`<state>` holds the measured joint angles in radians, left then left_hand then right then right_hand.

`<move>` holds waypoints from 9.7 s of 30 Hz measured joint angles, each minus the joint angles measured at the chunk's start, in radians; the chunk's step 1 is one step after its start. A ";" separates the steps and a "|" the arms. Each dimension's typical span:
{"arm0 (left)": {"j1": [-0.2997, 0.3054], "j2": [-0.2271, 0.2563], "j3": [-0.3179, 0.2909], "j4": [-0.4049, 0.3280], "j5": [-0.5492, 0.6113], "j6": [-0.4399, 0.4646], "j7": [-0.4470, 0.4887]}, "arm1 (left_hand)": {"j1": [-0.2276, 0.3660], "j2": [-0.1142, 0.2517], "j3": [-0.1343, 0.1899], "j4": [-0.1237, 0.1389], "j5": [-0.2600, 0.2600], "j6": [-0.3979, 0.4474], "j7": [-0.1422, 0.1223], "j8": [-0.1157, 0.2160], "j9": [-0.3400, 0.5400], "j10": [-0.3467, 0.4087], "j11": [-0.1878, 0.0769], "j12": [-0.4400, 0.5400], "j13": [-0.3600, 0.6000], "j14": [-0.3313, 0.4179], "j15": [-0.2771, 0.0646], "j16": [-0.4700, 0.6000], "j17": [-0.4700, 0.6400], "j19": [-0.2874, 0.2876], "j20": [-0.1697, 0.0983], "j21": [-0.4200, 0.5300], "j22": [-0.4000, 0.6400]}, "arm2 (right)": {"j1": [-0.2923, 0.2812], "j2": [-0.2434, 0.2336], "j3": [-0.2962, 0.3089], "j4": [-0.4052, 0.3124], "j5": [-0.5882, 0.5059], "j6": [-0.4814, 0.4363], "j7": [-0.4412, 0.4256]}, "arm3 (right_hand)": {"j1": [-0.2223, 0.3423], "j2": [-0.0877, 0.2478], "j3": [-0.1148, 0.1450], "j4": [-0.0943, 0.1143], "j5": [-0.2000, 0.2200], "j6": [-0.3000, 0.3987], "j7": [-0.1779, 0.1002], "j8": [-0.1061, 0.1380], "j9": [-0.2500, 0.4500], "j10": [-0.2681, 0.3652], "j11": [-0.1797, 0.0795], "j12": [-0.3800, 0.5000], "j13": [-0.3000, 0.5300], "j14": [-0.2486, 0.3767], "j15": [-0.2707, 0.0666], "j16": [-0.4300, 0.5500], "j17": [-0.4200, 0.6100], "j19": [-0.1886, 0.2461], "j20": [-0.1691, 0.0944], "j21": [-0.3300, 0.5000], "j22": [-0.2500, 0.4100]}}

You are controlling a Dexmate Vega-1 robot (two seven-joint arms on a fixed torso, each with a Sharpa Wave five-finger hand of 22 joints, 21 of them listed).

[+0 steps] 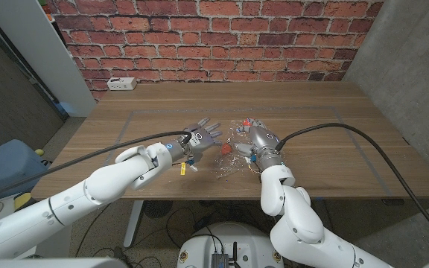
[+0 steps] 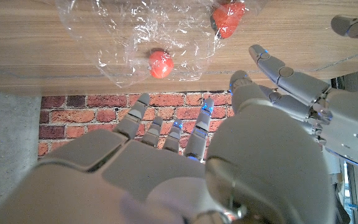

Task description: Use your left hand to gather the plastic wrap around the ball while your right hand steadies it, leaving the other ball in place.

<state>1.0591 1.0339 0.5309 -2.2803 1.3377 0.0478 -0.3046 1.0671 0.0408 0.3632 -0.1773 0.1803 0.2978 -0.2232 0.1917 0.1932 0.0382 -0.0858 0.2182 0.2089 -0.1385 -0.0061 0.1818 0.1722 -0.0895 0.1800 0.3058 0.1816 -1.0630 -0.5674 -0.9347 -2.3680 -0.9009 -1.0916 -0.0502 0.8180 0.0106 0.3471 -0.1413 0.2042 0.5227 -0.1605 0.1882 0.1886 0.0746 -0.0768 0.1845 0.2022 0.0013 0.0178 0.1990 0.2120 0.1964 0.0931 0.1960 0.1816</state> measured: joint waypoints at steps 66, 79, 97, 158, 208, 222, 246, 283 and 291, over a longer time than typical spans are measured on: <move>-0.083 -0.016 0.135 0.325 -0.064 -0.161 0.525 | -0.024 0.069 -0.063 0.035 0.000 0.746 0.109 0.167 0.010 0.447 -0.050 0.102 -0.005 0.384 -0.033 0.027 -0.002 0.277 -0.090 -0.001 0.007 | 0.075 -0.015 -0.101 -0.022 -0.003 -0.064 -0.058 | -0.043 0.002 -0.031 0.015 0.000 -0.018 0.018 0.000 0.005 0.017 0.012 0.016 0.000 0.010 -0.002 0.019 0.000 0.004 0.003 0.012 0.000; -0.092 -0.031 0.137 0.329 -0.251 -0.168 0.408 | -0.015 0.146 0.035 0.060 0.005 0.645 0.224 0.216 0.108 0.429 -0.028 0.078 0.014 0.423 -0.034 0.031 0.017 0.300 -0.079 0.015 0.016 | 0.054 -0.005 -0.083 -0.008 -0.013 -0.049 -0.085 | -0.048 0.007 -0.031 0.015 0.000 -0.017 0.018 0.000 0.005 0.021 0.009 0.016 0.000 0.019 -0.011 0.023 0.000 0.015 -0.007 0.012 0.000; -0.165 -0.031 0.057 0.245 -0.562 -0.237 0.118 | 0.005 0.125 0.106 0.035 0.043 0.620 0.252 0.269 0.190 0.499 -0.023 0.082 0.035 0.496 -0.039 0.042 0.014 0.327 -0.073 0.039 0.026 | -0.035 0.014 0.007 0.039 0.020 0.115 -0.265 | -0.053 0.012 -0.035 0.019 0.000 -0.023 0.023 0.000 0.004 0.047 0.007 0.023 0.000 0.053 -0.023 0.034 0.000 0.046 -0.006 0.021 0.000; -0.701 -0.526 0.458 1.014 -0.364 -0.329 0.564 | -0.067 0.088 0.151 0.043 0.083 0.648 0.256 0.286 0.192 0.583 -0.053 0.082 0.059 0.583 -0.038 0.035 0.016 0.370 -0.091 0.073 0.025 | -0.129 0.041 0.226 0.133 0.093 0.378 -0.519 | -0.067 0.025 -0.054 0.023 0.000 -0.035 0.036 0.000 0.002 0.079 0.014 0.031 -0.002 0.085 -0.041 0.046 -0.001 0.077 -0.016 0.028 0.002; -0.649 -0.572 0.566 1.075 -0.411 -0.191 1.041 | -0.302 0.051 -0.051 0.060 0.000 0.444 0.195 0.217 0.073 0.719 -0.016 0.209 0.175 0.989 -0.084 0.240 0.156 0.624 -0.158 0.267 0.093 | -0.133 0.007 0.236 0.096 0.087 0.371 -0.483 | -0.074 0.025 -0.063 0.015 0.000 -0.046 0.035 0.000 0.002 0.085 0.016 0.031 0.000 0.095 -0.041 0.046 -0.001 0.084 -0.016 0.028 0.002; -0.568 -0.508 0.462 0.969 -0.569 -0.323 0.960 | -0.403 0.058 -0.116 0.053 0.017 0.504 0.237 0.308 0.171 0.704 0.055 0.355 0.331 0.997 -0.096 0.300 0.311 0.761 -0.121 0.511 0.185 | -0.138 0.005 0.239 0.088 0.076 0.370 -0.474 | -0.078 0.029 -0.066 0.018 0.000 -0.046 0.035 0.000 0.002 0.088 0.012 0.031 0.000 0.095 -0.041 0.046 -0.001 0.088 -0.020 0.028 0.002; -0.519 -0.429 0.390 0.771 -0.589 -0.241 0.475 | -0.557 -0.022 -0.067 0.040 0.004 0.365 0.213 0.090 0.013 0.600 0.099 0.097 0.117 0.825 -0.037 0.038 0.014 0.826 -0.026 0.359 -0.014 | -0.150 0.009 0.236 0.077 0.056 0.372 -0.464 | -0.085 0.036 -0.069 0.021 0.000 -0.046 0.035 0.000 0.002 0.099 0.012 0.031 0.000 0.102 -0.048 0.046 0.005 0.091 -0.016 0.028 0.002; -0.602 -0.437 0.442 0.707 -0.542 -0.183 0.039 | -0.684 -0.026 -0.063 0.071 -0.004 0.059 0.130 -0.015 0.002 0.375 0.097 -0.019 0.026 0.532 0.042 0.000 0.007 0.474 0.036 0.057 0.003 | -0.180 0.012 0.239 0.063 0.033 0.369 -0.463 | -0.090 0.041 -0.072 0.017 0.000 -0.046 0.035 0.000 0.002 0.099 0.012 0.031 0.000 0.113 -0.048 0.046 0.002 0.091 -0.016 0.028 0.002; -0.552 -0.420 0.395 0.697 -0.556 -0.227 0.206 | -0.693 -0.017 -0.059 0.067 0.002 0.037 0.123 -0.010 0.002 0.317 0.089 -0.019 0.031 0.459 0.026 -0.005 0.012 0.369 0.034 -0.003 0.000 | -0.186 0.012 0.241 0.060 0.033 0.372 -0.464 | -0.090 0.041 -0.076 0.013 0.000 -0.046 0.035 0.000 0.002 0.104 0.018 0.031 0.000 0.113 -0.048 0.046 0.002 0.091 -0.016 0.028 0.002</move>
<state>0.5071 0.6141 0.9262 -1.5833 0.7819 -0.1789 -0.0989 0.3741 0.0240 0.3044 -0.1103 0.1825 0.3351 -0.0998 0.1814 0.1953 0.3556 0.0033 0.1995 0.2397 0.3209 0.0200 0.1771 0.1841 0.2794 0.2141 0.3025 0.1813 -1.2492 -0.5557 -0.6934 -2.3076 -0.8682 -0.7196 -0.5144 0.7279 0.0516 0.2706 -0.1282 0.2042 0.4767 -0.1252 0.1883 0.1909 0.1788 -0.0587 0.2153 0.2022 0.1145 -0.0303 0.2446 0.2138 0.2877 0.0770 0.2242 0.1836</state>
